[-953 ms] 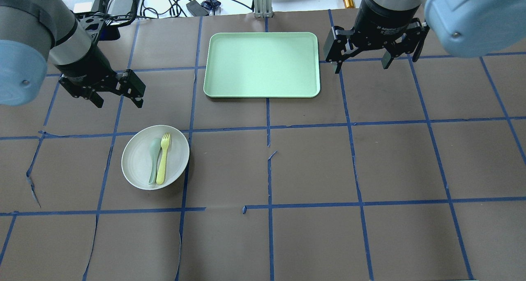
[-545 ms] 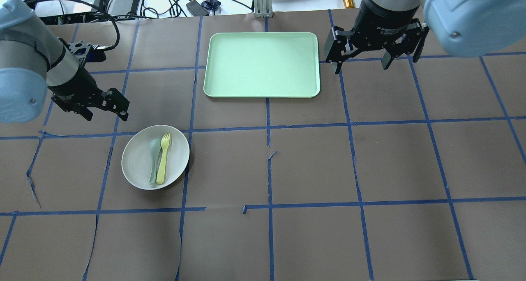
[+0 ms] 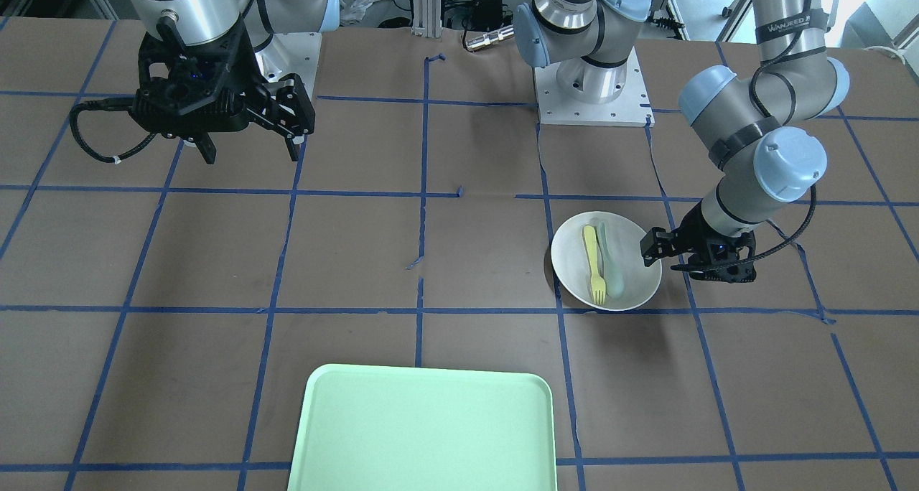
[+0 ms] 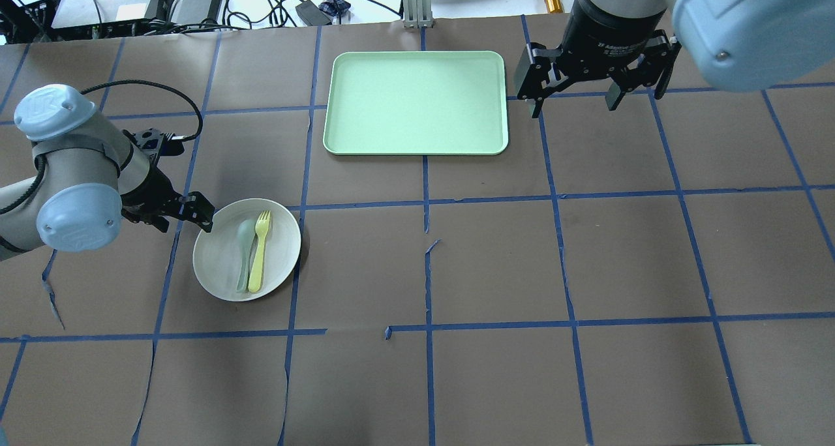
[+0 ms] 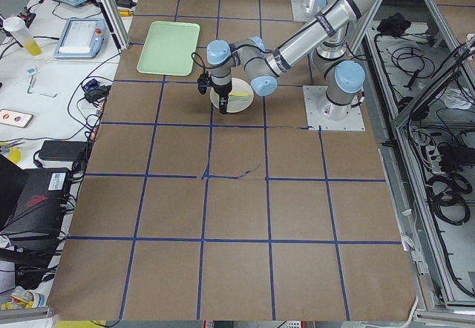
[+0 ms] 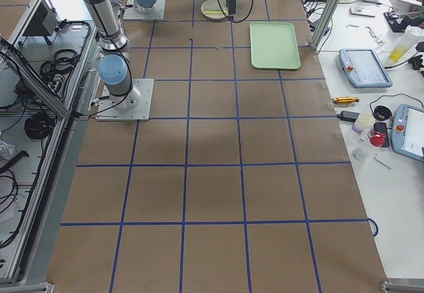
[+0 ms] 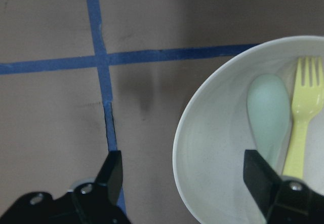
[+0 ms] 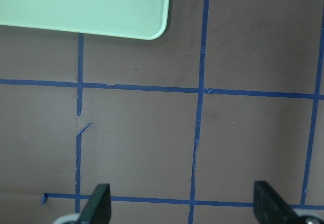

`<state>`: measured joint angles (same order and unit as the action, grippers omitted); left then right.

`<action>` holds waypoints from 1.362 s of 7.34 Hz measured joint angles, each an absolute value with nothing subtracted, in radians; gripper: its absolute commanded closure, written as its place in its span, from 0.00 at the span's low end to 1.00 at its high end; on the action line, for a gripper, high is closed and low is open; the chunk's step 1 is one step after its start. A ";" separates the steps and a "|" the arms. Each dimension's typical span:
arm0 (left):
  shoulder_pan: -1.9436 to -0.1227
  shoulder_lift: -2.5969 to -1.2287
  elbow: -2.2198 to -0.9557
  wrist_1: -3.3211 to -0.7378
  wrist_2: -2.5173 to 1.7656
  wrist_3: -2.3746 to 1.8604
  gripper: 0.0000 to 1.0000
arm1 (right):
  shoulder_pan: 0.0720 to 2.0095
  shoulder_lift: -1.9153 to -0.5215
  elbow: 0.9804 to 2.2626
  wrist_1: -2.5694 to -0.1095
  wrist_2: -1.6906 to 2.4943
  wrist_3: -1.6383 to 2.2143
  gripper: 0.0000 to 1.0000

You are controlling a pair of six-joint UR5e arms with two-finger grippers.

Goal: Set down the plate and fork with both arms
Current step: 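Lower the left gripper to the rim of the white bowl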

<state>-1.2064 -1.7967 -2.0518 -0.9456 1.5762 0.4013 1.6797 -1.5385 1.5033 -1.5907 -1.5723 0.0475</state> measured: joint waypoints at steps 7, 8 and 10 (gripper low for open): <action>-1.196 -1.832 -2.087 -0.942 1.618 0.400 0.56 | 1.680 -1.538 1.501 -1.591 -1.573 0.048 0.00; -1.194 -1.832 -2.091 -0.944 1.622 0.398 0.67 | 1.680 -1.538 1.501 -1.591 -1.574 0.048 0.00; -1.194 -1.830 -2.096 -0.947 1.621 0.398 1.00 | 1.680 -1.538 1.500 -1.590 -1.574 0.049 0.00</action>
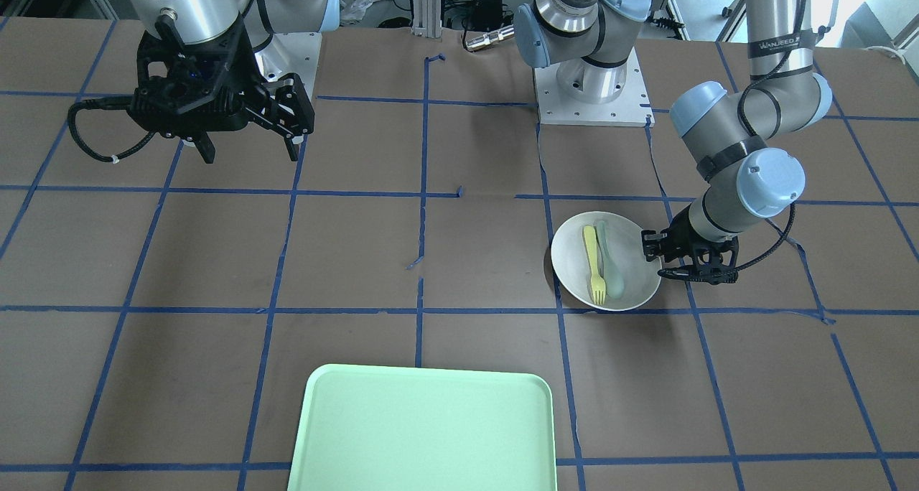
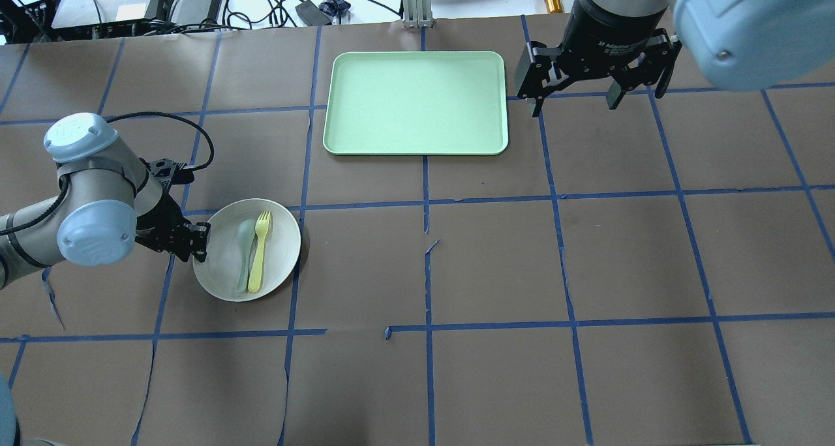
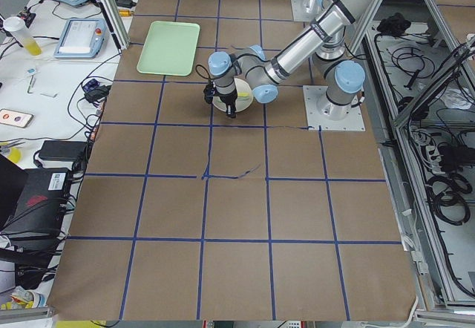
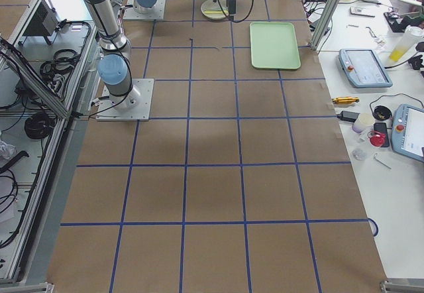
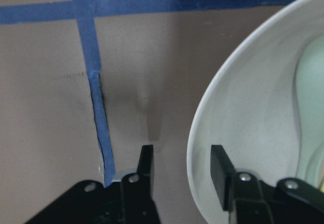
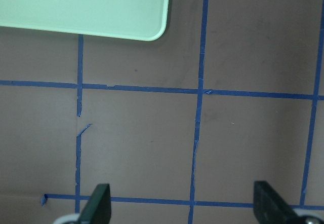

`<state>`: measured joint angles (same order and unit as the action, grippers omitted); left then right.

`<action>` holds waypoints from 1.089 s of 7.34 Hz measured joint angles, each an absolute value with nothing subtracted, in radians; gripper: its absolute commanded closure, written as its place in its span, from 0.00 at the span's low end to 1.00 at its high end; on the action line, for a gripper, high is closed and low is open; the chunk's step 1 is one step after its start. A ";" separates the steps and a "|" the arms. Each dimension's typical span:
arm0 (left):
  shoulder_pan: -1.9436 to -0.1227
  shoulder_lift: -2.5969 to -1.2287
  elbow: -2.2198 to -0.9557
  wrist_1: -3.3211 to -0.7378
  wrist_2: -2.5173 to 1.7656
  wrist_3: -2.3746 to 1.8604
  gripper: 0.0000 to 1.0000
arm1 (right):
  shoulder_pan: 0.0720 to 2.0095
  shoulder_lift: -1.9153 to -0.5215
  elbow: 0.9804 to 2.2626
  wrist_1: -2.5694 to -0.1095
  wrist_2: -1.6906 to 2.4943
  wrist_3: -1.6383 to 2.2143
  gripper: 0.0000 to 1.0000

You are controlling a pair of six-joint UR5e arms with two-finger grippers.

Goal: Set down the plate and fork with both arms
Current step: 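Close the left gripper on the bowl rim, then drag the bowl with the left gripper onto the green tray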

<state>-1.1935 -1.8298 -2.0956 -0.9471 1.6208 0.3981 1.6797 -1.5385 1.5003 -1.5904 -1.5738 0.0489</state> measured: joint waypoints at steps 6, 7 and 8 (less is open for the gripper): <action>-1.185 -1.819 -2.079 -0.972 1.478 0.434 1.00 | 1.680 -1.538 1.500 -1.591 -1.573 0.049 0.00; -1.172 -1.820 -2.061 -0.998 1.428 0.449 1.00 | 1.680 -1.538 1.500 -1.592 -1.572 0.050 0.00; -1.150 -1.821 -2.034 -1.041 1.380 0.471 1.00 | 1.680 -1.537 1.500 -1.592 -1.572 0.050 0.00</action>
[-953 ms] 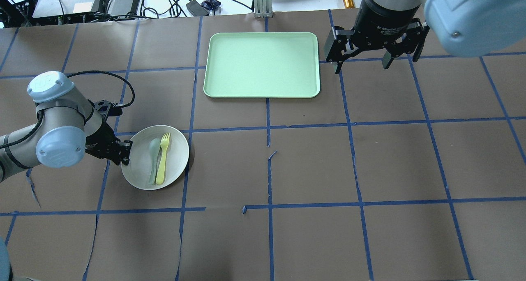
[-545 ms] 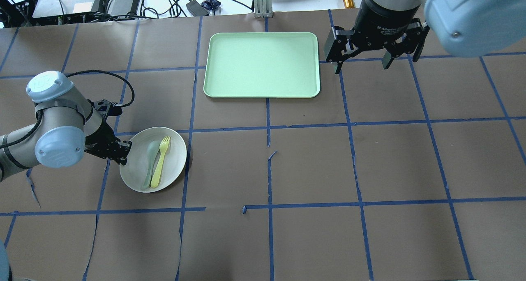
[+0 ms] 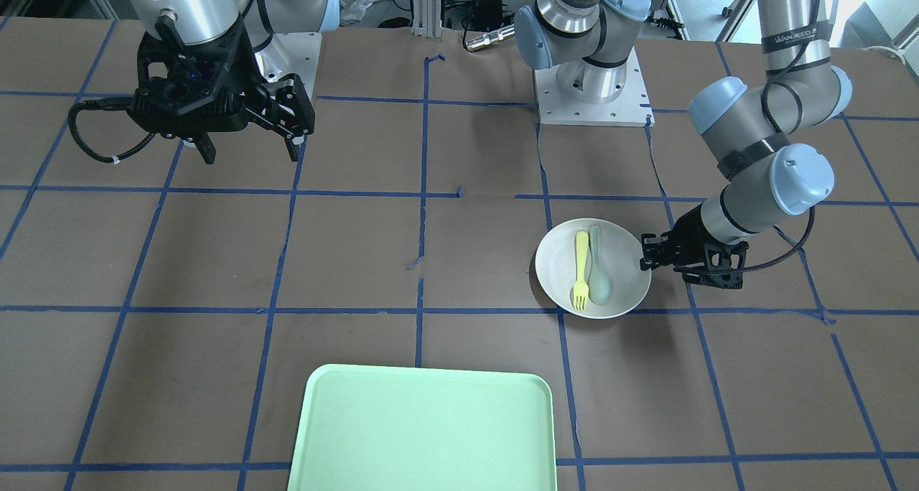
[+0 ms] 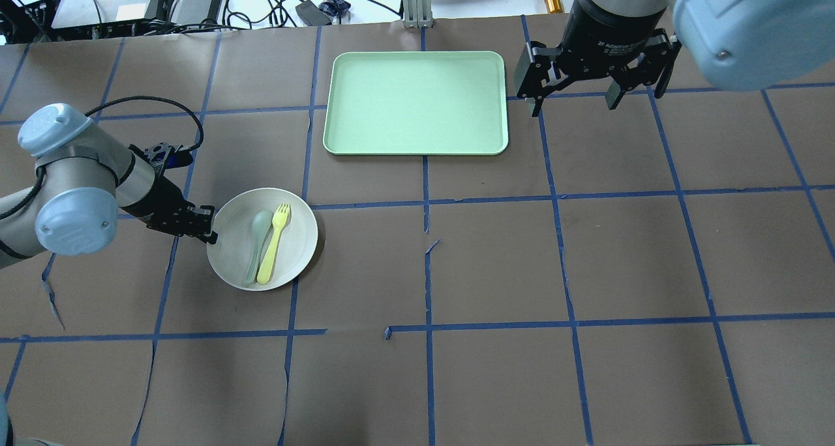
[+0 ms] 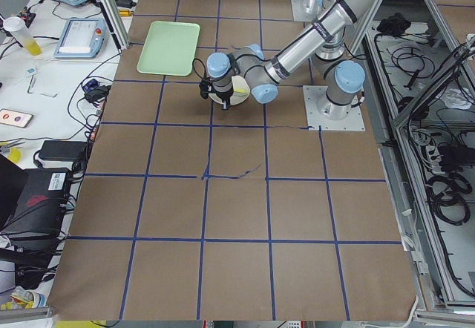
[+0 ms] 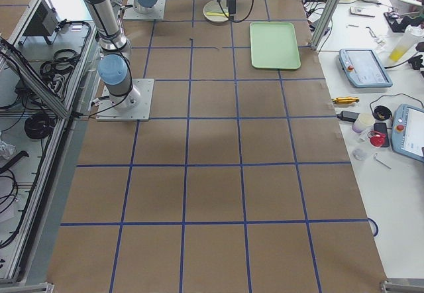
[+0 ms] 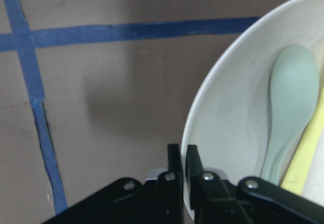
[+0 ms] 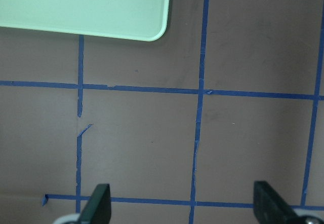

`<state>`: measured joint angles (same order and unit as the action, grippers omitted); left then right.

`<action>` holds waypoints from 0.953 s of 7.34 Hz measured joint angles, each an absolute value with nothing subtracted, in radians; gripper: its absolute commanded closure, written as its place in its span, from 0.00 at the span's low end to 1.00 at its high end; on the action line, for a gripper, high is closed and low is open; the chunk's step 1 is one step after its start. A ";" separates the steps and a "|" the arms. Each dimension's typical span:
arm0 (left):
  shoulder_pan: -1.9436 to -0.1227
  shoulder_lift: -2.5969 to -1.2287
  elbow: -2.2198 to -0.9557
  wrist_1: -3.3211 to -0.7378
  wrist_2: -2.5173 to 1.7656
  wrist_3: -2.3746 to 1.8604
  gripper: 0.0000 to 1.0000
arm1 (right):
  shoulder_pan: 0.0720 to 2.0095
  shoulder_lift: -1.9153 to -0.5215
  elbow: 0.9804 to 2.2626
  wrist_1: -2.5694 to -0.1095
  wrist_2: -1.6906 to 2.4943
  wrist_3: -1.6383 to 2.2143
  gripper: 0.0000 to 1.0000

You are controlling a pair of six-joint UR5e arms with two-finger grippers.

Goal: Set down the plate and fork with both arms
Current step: 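Drag the bowl with the left gripper onto the green tray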

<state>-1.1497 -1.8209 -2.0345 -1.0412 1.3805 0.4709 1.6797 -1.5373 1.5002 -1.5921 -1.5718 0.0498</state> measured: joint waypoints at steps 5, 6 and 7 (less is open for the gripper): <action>-1.147 -1.876 -1.909 -1.136 1.231 0.468 1.00 | 1.680 -1.536 1.500 -1.591 -1.572 0.050 0.00; -1.176 -1.905 -1.845 -1.171 1.230 0.446 1.00 | 1.680 -1.536 1.500 -1.591 -1.572 0.050 0.00; -1.218 -1.945 -1.775 -1.191 1.237 0.411 1.00 | 1.680 -1.536 1.500 -1.591 -1.572 0.049 0.00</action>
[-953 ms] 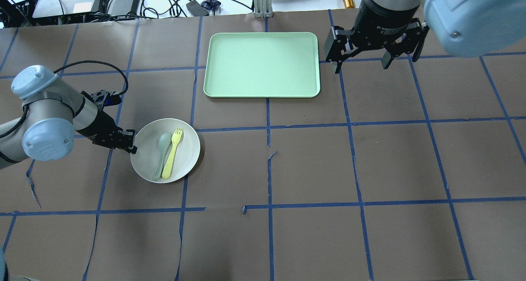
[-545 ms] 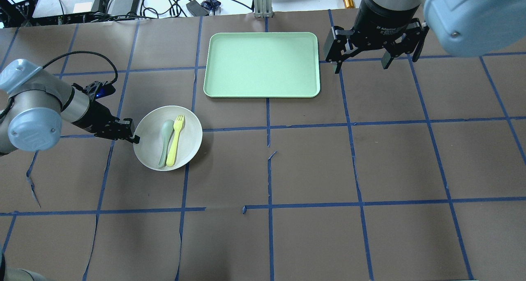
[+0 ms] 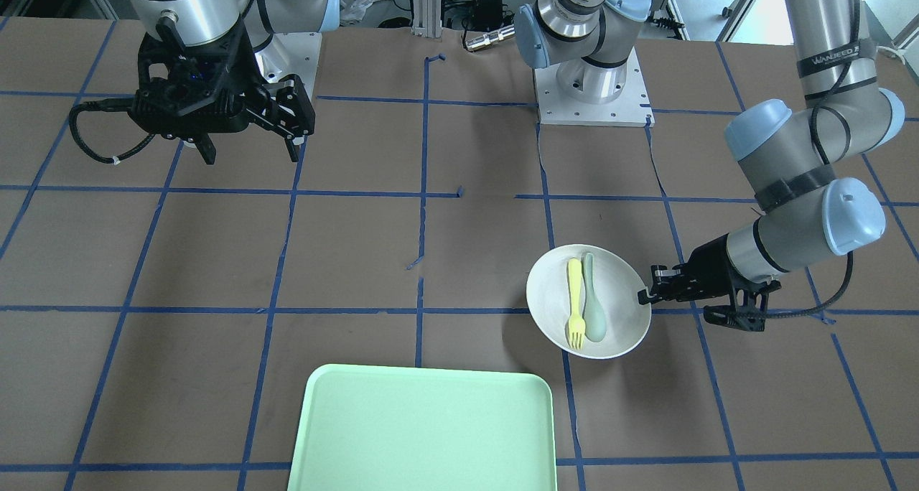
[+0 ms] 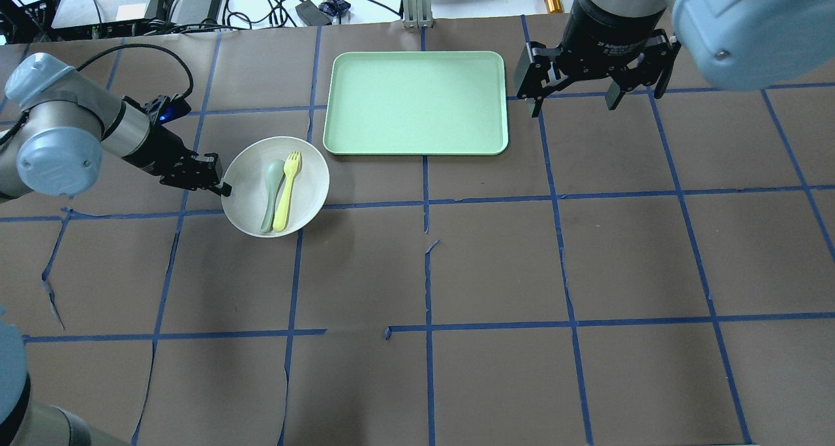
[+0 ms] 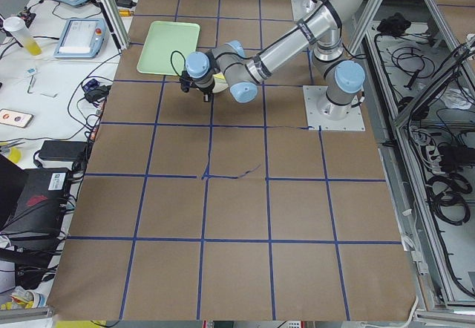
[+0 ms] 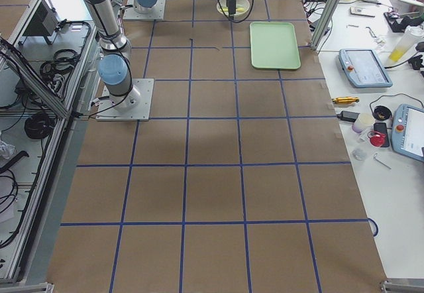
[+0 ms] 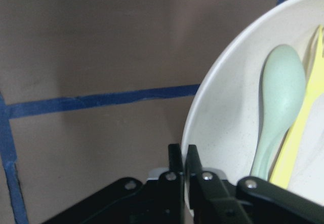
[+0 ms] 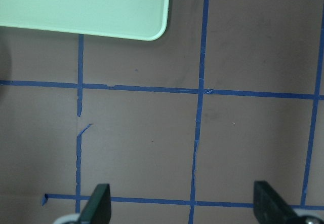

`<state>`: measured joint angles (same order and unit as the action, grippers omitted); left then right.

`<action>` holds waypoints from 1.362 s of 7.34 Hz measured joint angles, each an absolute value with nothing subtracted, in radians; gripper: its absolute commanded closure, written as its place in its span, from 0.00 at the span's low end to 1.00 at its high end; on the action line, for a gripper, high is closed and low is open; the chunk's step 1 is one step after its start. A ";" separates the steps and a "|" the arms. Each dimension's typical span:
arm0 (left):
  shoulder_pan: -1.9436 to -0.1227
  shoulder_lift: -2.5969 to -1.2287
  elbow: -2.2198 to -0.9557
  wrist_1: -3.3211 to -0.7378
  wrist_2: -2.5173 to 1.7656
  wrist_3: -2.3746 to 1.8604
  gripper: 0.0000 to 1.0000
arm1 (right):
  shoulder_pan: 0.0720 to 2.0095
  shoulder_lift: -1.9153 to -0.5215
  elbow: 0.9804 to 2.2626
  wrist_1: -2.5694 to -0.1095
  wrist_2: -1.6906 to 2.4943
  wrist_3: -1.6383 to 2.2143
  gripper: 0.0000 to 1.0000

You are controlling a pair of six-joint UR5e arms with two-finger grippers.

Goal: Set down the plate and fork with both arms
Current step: 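Drag the bowl with the left gripper onto the green tray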

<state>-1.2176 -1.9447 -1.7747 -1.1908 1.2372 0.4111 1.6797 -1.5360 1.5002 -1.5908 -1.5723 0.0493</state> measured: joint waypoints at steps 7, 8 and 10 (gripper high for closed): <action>-1.474 -2.286 -1.285 -1.192 1.184 0.003 1.00 | 1.681 -1.537 1.501 -1.589 -1.572 0.050 0.00; -1.504 -2.317 -1.246 -1.182 1.172 -0.017 1.00 | 1.681 -1.537 1.502 -1.589 -1.571 0.050 0.00; -1.558 -2.378 -1.176 -1.176 1.169 -0.030 1.00 | 1.681 -1.537 1.502 -1.589 -1.569 0.051 0.00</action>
